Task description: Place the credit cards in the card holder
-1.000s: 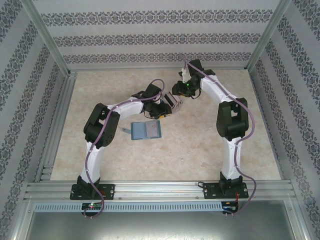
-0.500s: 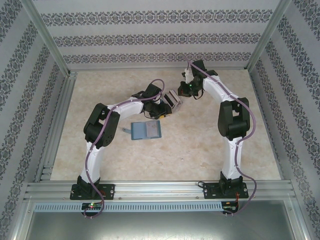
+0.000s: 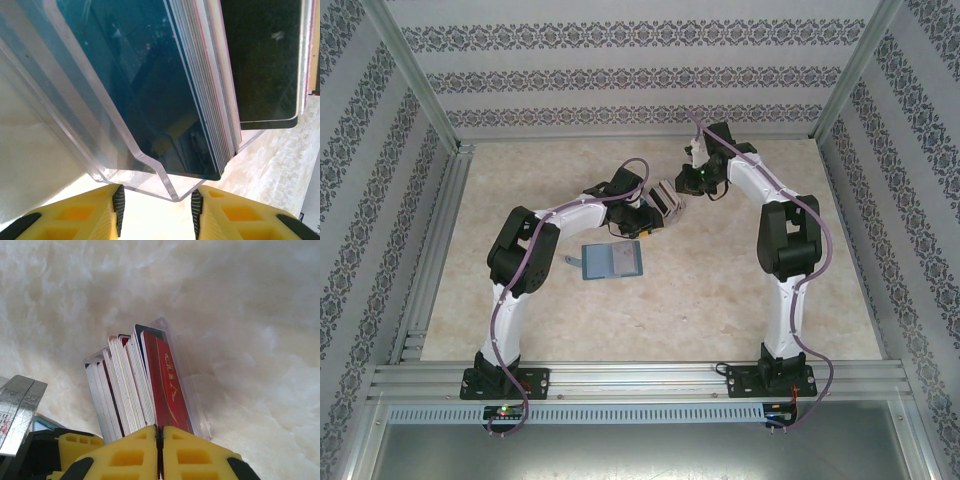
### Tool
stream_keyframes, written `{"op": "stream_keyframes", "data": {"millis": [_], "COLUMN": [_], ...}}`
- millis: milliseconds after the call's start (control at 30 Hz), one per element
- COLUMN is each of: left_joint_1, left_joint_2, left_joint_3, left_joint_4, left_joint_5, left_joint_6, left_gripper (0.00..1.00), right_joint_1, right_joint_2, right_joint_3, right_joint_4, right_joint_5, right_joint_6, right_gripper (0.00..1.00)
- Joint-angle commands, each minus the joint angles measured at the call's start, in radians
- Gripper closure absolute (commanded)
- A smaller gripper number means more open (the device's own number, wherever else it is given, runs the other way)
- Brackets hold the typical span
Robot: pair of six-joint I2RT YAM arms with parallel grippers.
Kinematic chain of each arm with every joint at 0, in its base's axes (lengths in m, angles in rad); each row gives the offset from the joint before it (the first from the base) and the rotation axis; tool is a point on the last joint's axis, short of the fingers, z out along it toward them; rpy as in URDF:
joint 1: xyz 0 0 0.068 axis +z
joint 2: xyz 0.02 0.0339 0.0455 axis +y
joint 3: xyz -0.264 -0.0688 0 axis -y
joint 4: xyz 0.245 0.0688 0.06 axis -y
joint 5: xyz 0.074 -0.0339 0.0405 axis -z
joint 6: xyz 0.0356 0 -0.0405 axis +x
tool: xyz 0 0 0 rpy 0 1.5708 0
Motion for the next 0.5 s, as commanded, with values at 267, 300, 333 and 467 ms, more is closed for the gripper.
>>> {"op": "stream_keyframes", "data": {"millis": [267, 300, 333, 467], "left_joint_1": [0.004, 0.004, 0.003, 0.002], "left_joint_2": [-0.018, -0.016, -0.015, -0.016], "left_joint_3": [0.005, 0.008, 0.008, 0.011], "left_joint_4": [0.023, 0.021, 0.019, 0.013], "left_joint_5": [-0.001, -0.001, -0.001, -0.003], "left_joint_6": [-0.010, -0.009, -0.009, -0.005], "left_gripper": [0.58, 0.57, 0.58, 0.57], "right_joint_1": [-0.023, -0.024, -0.025, -0.026], "right_joint_2": [-0.050, -0.048, -0.049, -0.048], "right_joint_3": [-0.046, -0.047, -0.048, -0.049], "right_joint_4": [0.040, 0.042, 0.045, 0.051], "right_joint_5": [-0.148, -0.154, -0.159, -0.170], "right_joint_6": [0.063, 0.065, 0.067, 0.072], "right_gripper": [0.83, 0.83, 0.86, 0.90]}}
